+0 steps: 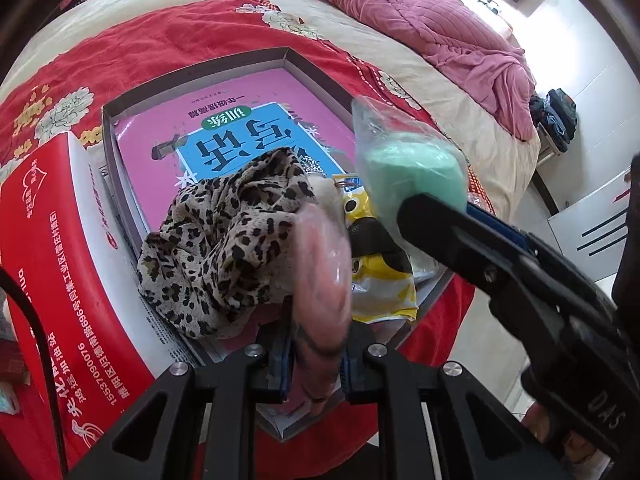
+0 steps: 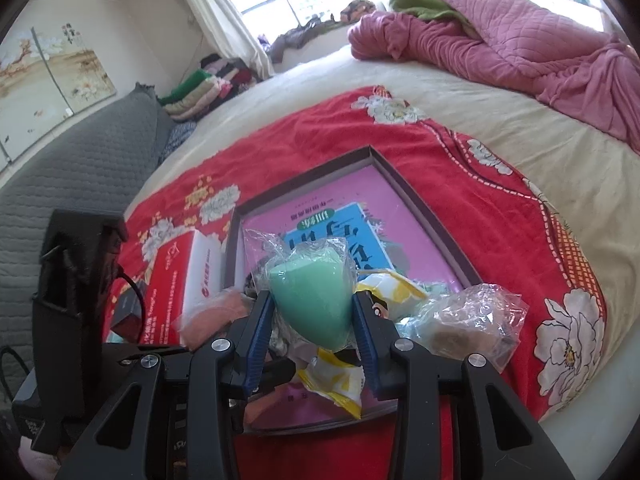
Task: Organize soft objects
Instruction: 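Lower the pink tube and green sponge into the tray beside the leopard cloth, then open both grippers and move both tools back toward the remaining items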
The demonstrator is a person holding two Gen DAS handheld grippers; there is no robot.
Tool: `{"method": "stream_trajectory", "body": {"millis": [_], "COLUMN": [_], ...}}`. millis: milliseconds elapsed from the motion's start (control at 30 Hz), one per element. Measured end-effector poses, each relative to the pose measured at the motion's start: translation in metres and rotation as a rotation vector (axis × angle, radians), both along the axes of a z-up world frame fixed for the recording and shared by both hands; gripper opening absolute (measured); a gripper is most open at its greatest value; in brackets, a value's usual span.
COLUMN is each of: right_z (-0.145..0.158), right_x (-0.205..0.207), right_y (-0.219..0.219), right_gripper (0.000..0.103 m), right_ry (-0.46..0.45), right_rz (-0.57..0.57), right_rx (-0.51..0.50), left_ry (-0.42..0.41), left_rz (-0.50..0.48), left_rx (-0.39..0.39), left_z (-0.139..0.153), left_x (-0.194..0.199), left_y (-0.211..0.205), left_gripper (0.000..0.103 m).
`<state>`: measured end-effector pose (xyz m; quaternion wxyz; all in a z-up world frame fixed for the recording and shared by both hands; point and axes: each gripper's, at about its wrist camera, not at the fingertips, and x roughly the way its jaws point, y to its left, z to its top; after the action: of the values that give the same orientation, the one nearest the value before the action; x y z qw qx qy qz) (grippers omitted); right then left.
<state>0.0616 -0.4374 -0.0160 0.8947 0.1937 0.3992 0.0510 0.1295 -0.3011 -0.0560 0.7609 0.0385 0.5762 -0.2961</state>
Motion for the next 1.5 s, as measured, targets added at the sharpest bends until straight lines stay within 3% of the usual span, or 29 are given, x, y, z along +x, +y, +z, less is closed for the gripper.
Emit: {"method": "stream_trajectory", "body": {"millis": [467,700,867,1133,1300,1500], "right_z": [-0.012,-0.011,-0.008,0.001,0.002,0.009], "right_x": [0.038,0.033,0.023,0.009,0.001,-0.009], "right_y": [0.018,0.021,0.017,0.007,0.002,-0.004], "right_gripper": [0.043,0.045,0.055,0.057,0.057,0.057], "right_ry": [0.122,0.116,0.096,0.078,0.073,0.055], "right_rz": [0.099,0.088,0.044,-0.002,-0.019,-0.065], "right_rx": [-0.053,-0.054,-0.02,-0.018,-0.017,0.0], "left_ry": [-0.002,-0.004,-0.014,-0.022,-0.025,-0.039], "left_rz": [-0.017,-0.011,-0.001,0.002,0.004,0.017], "left_rx": [0.004,-0.005,0.007,0.009,0.006,0.022], "left_z": [0.006,0.009,0.011,0.012,0.015,0.019], "left_x": [-0.005,-0.007,-0.007,-0.007,-0.011,-0.016], "left_y": [0.006,0.012,0.015,0.017,0.018,0.023], "left_gripper": [0.017,0.018,0.019,0.025,0.047,0.047]}}
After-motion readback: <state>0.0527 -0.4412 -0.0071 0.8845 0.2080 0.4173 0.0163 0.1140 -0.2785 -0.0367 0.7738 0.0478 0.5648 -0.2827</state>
